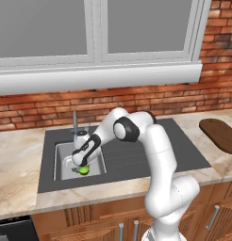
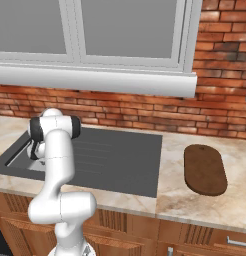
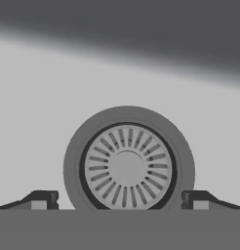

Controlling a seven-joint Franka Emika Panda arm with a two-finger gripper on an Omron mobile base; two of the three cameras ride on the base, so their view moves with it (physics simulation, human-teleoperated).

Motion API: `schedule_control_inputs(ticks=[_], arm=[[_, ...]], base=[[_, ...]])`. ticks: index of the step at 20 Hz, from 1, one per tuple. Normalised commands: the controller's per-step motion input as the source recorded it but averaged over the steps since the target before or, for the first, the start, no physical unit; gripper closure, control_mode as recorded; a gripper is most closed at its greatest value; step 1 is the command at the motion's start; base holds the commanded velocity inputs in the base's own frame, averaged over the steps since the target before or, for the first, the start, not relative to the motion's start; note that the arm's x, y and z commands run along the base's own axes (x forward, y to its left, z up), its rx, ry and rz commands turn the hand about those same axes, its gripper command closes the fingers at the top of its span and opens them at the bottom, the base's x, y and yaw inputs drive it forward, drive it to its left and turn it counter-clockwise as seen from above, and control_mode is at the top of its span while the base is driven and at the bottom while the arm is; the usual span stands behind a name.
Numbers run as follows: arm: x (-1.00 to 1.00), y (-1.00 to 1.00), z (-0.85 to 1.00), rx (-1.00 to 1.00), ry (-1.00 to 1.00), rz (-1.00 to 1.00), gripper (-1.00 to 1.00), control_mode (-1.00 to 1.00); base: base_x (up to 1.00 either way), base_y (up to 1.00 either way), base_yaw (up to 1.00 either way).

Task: Pick the kiwi from the sink and place it on the cutting board to airdry. Then turn off the sink faucet.

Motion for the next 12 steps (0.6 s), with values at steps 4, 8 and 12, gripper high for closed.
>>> schedule_control_inputs(ticks=[4, 8, 12], arm=[[0.0, 0.0, -0.03, 0.0, 0.0, -0.02, -1.0, -1.0], [0.0, 0.0, -0.03, 0.0, 0.0, -0.03, -1.0, -1.0], [-0.01, 0.0, -0.03, 0.0, 0.0, -0.03, -1.0, -1.0]], base=[[0.0, 0.0, 0.0], [0.0, 0.0, 0.0], [0.0, 0.0, 0.0]])
